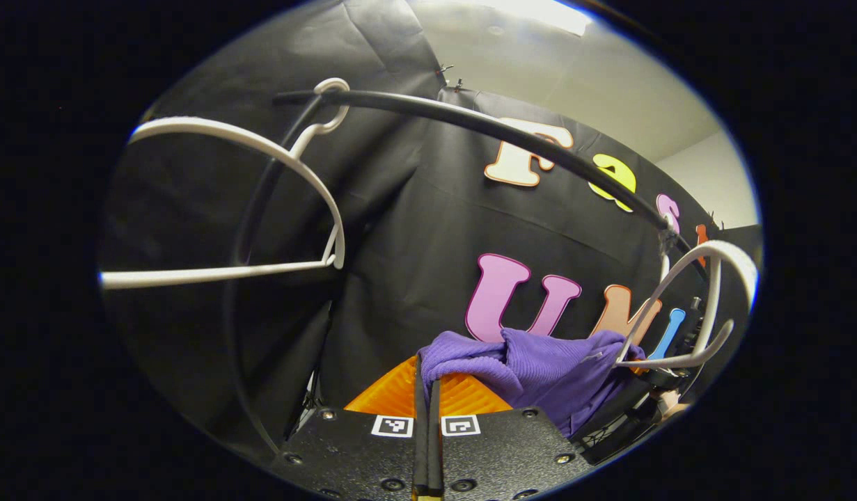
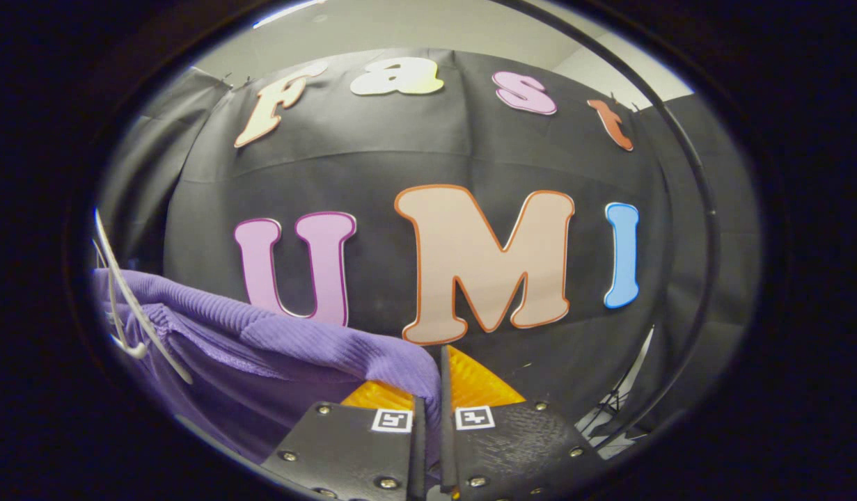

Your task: Grasp the clothes on the hanger with both hands and then place them into the laundry hamper below.

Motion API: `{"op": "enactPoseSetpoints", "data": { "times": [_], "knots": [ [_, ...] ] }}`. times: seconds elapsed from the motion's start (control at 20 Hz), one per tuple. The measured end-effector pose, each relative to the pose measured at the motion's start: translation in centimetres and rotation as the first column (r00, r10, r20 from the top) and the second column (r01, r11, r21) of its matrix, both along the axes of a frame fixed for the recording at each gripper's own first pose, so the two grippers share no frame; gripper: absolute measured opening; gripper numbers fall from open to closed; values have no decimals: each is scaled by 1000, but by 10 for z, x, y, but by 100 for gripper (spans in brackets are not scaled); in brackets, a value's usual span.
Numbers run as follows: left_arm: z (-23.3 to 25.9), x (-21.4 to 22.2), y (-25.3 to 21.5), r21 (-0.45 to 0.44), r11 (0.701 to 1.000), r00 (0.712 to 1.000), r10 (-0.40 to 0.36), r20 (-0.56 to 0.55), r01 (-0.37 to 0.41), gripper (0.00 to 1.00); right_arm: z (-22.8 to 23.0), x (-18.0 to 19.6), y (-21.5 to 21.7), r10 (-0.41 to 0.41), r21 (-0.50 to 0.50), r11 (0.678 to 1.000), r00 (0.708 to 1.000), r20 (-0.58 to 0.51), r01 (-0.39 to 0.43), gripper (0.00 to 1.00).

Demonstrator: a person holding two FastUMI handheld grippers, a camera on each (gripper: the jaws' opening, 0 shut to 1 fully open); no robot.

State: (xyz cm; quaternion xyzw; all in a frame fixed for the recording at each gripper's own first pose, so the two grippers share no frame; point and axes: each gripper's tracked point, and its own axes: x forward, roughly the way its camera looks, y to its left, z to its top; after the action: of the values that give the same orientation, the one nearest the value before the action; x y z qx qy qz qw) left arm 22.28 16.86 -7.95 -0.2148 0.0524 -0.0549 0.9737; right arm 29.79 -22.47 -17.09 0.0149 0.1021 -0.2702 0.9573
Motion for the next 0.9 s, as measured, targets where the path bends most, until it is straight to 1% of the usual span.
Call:
{"op": "enactPoseSetpoints", "data": {
  "times": [0.2,0.35,0.55,0.75,0.9],
  "knots": [
    [-29,-8,7,-21,1000,999,14,-50,-15,1,-38,-8,10,12,79,997,999,-50,-8,8],
    [-56,-17,10,20,999,994,33,-101,-31,0,-64,-19,18,26,71,997,995,-94,-19,8],
    [-88,-29,13,26,998,984,58,-169,-54,1,-94,-36,33,48,82,996,988,-148,-36,8],
    [-126,-47,10,82,996,969,64,-238,-45,0,-115,-55,60,106,86,992,975,-197,-91,9],
    [-149,-57,-5,77,997,957,40,-288,-18,1,-126,-65,86,163,92,985,962,-221,-145,9]
  ]
}}
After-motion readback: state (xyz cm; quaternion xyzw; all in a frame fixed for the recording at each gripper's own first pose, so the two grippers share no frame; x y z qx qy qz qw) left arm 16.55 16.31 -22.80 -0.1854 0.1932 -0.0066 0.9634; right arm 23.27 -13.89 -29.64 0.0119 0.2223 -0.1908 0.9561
